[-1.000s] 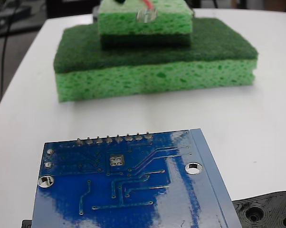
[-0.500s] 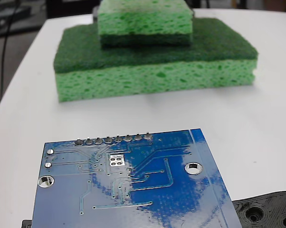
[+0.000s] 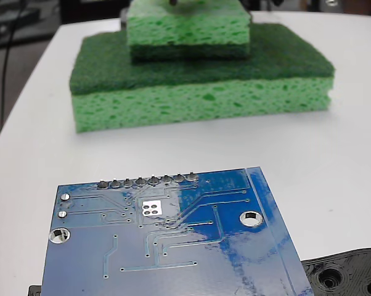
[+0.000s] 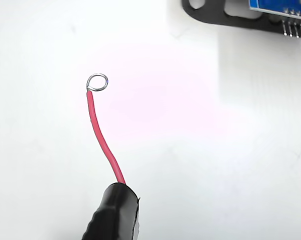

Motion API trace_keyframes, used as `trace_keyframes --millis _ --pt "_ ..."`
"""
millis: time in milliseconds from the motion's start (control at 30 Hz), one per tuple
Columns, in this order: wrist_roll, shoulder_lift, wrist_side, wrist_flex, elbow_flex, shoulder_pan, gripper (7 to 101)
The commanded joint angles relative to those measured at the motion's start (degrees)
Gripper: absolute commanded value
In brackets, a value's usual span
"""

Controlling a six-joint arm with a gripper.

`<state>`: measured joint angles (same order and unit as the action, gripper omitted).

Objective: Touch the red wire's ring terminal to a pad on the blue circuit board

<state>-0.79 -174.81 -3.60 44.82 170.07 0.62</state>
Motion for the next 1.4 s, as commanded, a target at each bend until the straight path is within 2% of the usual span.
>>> trace_keyframes --millis 33,300,1400 --pt "-0.26 -0.18 2.20 -0.26 0.70 -0.35 100.3" --pt "-2.37 -0.18 5.19 -0.53 1.49 -0.26 100.3" --pt "-2.37 -0.18 5.19 -0.62 1.49 -0.18 100.3"
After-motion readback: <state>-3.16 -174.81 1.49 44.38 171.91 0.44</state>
